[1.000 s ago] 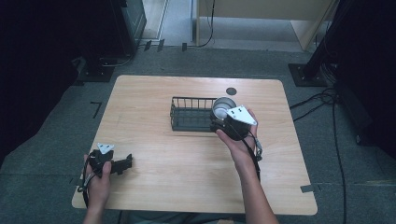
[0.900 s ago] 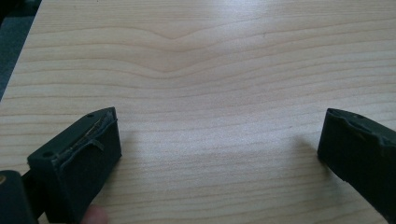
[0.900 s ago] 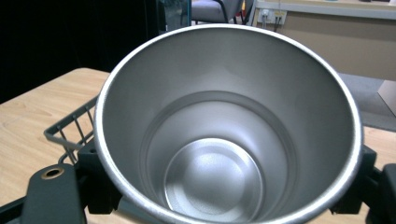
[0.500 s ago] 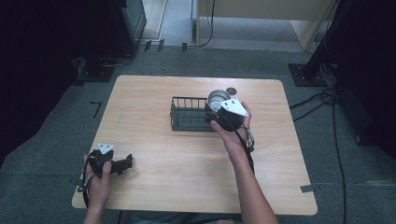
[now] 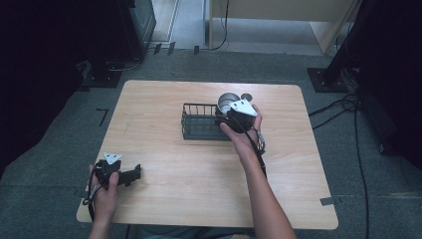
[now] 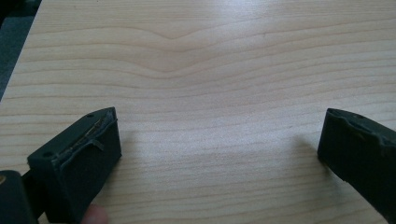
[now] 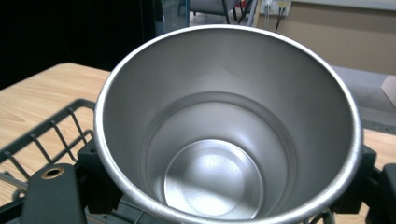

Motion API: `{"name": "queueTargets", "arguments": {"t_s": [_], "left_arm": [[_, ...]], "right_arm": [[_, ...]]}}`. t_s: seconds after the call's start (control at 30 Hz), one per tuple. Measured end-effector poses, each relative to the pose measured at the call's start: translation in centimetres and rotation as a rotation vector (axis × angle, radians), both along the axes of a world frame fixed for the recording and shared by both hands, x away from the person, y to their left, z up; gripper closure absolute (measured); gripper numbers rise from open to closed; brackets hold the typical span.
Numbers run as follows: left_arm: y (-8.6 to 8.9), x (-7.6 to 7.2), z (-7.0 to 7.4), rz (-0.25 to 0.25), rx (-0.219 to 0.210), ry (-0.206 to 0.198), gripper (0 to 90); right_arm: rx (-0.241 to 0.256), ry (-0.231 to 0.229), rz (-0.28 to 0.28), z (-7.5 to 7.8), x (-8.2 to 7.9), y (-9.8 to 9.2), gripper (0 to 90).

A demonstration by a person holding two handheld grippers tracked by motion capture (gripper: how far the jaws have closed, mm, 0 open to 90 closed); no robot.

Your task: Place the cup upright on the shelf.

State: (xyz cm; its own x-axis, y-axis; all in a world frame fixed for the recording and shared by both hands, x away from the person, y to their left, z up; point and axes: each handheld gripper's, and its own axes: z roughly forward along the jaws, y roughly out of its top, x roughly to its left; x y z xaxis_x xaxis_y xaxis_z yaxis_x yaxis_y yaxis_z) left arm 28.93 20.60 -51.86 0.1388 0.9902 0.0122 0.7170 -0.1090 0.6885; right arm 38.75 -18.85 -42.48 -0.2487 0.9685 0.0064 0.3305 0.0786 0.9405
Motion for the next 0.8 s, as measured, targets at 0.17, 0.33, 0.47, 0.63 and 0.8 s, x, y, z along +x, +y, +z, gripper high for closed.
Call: {"name": "queueTargets", "arguments": {"t_s": [0.17,0.33,0.47,0.63,0.8], "left_arm": [[0.0,0.0,0.0,-0.001,0.0,0.0,0.0],[0.0,0.0,0.0,0.0,0.0,0.0,0.0],[0.0,0.0,0.0,0.0,0.0,0.0,0.0],[0.0,0.0,0.0,-0.001,0.0,0.001,0.0],[0.0,0.0,0.0,-0.001,0.0,0.001,0.0]], "right_arm": [[0.001,0.033,0.003,-0.9,0.7,0.1,18.1],[0.015,0.065,0.003,-1.4,1.2,0.0,18.2],[0.018,0.076,0.007,-1.7,1.5,0.0,18.1],[0.02,0.107,0.008,-1.8,1.7,0.2,18.1],[0.013,0.152,0.004,-1.7,2.1,0.4,18.0]]}}
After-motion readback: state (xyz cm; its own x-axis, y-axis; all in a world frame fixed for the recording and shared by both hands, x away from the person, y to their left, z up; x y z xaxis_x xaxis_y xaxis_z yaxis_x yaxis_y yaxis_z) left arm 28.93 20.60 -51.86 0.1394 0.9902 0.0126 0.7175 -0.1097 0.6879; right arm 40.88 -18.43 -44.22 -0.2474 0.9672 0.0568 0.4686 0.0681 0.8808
